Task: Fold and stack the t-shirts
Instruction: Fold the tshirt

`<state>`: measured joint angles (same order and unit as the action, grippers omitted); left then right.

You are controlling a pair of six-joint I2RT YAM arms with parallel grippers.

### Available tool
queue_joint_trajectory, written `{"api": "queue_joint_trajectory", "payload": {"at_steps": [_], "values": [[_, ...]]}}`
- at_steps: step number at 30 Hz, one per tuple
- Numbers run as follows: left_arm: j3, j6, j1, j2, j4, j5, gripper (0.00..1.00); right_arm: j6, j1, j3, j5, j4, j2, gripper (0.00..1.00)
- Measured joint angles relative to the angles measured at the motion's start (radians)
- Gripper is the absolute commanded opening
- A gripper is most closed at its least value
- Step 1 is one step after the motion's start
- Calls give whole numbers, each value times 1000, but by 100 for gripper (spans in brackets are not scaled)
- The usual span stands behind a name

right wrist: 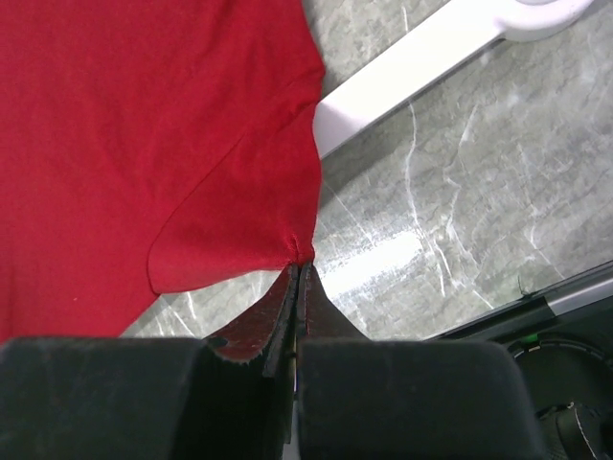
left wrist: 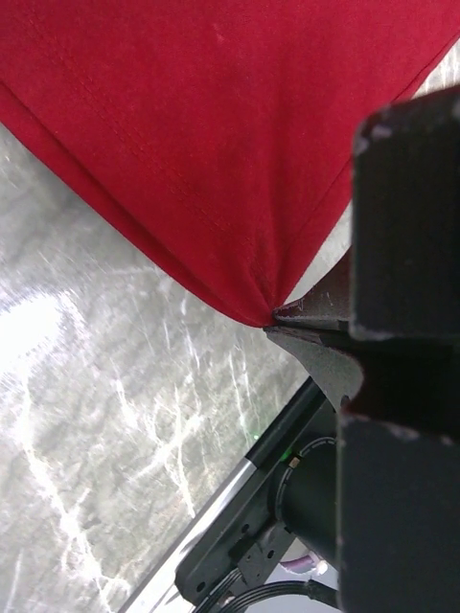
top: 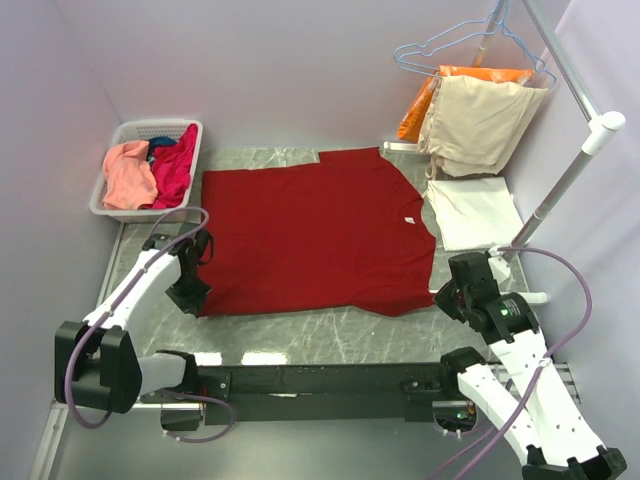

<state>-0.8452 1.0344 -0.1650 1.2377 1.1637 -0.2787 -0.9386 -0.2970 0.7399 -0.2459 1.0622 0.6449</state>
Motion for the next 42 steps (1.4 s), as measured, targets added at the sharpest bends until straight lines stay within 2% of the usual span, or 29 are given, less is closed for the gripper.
{"api": "queue_joint_trajectory", "payload": {"at_steps": [12, 21, 42], "values": [[-13, -2, 0, -13, 7, -6, 1, 67, 0, 8, 37, -58, 40, 0], [-105, -27, 0, 114, -44, -45, 1, 154, 0, 138, 33, -229, 234, 0], [-357, -102, 8, 438, -150, -122, 1, 253, 47, 238, -23, -511, 570, 0]]}}
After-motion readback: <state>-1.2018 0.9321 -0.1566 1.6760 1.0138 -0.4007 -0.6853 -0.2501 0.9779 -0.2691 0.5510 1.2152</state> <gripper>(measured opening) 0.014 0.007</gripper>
